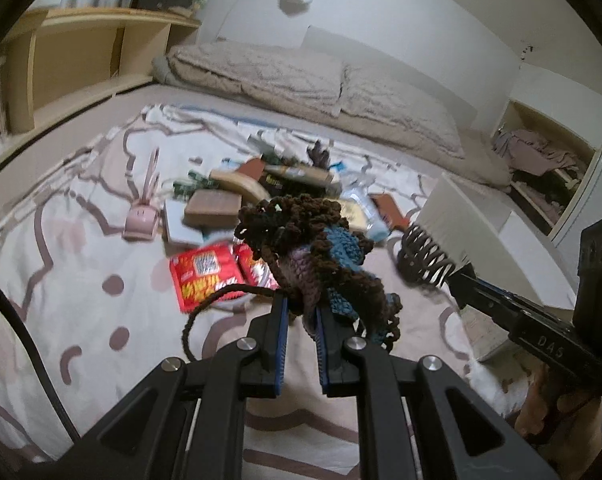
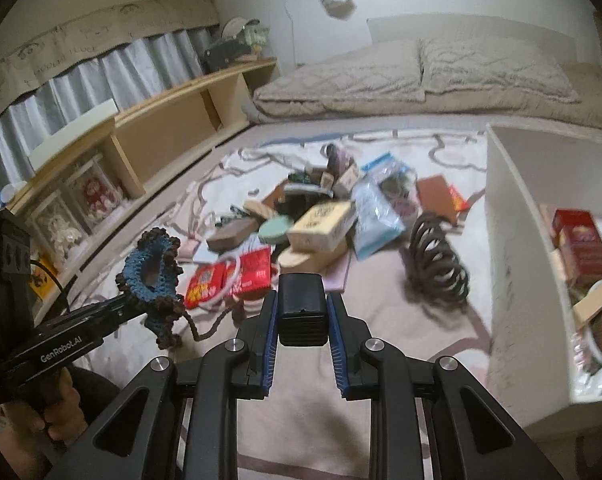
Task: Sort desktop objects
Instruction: 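Carry the pouch and the black cube over the white shoe box with both tools, then lower the crochet pouch into the shoe box and open the left tool, then lower the black cube into the shoe box and open the right tool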
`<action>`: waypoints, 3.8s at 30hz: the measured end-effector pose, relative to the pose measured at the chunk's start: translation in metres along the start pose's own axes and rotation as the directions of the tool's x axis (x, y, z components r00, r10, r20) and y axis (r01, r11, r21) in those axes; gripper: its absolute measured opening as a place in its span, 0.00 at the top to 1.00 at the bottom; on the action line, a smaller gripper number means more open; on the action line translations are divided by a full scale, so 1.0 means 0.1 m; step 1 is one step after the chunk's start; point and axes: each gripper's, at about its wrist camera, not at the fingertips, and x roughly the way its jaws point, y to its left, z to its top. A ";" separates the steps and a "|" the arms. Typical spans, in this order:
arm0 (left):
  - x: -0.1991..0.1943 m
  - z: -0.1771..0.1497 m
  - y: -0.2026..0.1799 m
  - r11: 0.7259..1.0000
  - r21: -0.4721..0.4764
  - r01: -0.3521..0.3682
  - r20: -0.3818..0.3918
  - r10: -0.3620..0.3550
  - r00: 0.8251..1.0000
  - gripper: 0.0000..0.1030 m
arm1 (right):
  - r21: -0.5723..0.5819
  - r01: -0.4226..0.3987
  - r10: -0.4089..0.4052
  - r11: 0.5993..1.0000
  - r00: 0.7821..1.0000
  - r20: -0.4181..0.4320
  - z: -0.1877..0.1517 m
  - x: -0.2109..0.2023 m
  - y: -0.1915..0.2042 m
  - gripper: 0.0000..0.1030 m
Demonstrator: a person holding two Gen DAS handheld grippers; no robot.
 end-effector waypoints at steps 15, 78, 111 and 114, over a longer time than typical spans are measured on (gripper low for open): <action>-0.38 0.40 -0.44 0.995 0.086 0.056 0.060 -0.062 0.996 0.88 | 0.013 0.030 -0.031 0.999 0.998 0.056 0.17 -0.52 -0.08 0.76; 1.21 0.59 -2.99 0.612 0.767 0.193 -0.238 -0.007 0.971 0.87 | 0.210 0.226 -0.259 0.951 0.955 0.143 -0.04 -1.77 -1.74 0.76; 0.87 0.75 -2.60 0.716 0.688 0.120 -0.096 -0.075 0.993 0.36 | 0.194 0.194 -0.209 0.962 0.976 0.059 0.07 -1.47 -1.65 0.76; 0.75 0.79 -2.46 0.775 0.619 0.126 -0.066 -0.108 0.992 0.34 | 0.184 0.195 -0.204 0.963 0.978 0.032 0.11 -1.37 -1.62 0.76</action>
